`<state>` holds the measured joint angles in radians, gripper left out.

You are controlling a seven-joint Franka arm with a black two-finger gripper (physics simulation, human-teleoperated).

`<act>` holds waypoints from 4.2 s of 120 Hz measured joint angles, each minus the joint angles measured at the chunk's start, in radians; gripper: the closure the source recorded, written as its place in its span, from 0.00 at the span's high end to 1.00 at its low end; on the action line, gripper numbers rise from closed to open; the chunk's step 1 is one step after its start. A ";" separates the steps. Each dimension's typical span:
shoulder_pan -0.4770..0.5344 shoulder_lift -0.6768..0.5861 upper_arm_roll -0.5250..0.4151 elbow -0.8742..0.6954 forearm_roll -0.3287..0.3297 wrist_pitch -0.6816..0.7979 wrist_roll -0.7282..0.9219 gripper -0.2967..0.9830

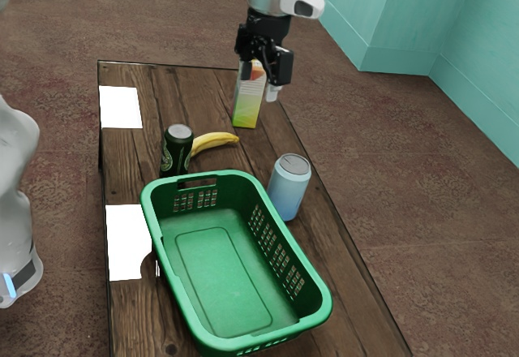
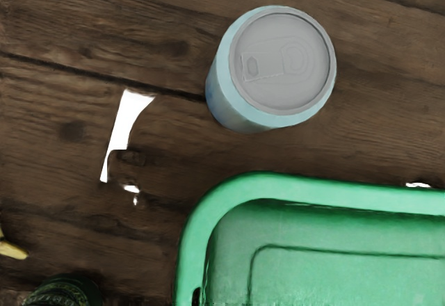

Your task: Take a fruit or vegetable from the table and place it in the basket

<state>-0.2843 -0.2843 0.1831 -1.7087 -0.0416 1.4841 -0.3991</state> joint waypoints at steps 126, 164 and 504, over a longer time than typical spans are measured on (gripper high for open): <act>0.542 -0.081 -0.130 -0.485 0.042 0.331 -0.484 0.77; 0.533 -0.117 -0.140 -0.544 0.125 0.397 -0.128 0.77; 0.522 -0.124 -0.275 -0.431 0.136 0.698 0.250 0.37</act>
<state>0.2377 -0.4080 -0.0924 -2.1396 0.0944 2.1821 -0.1489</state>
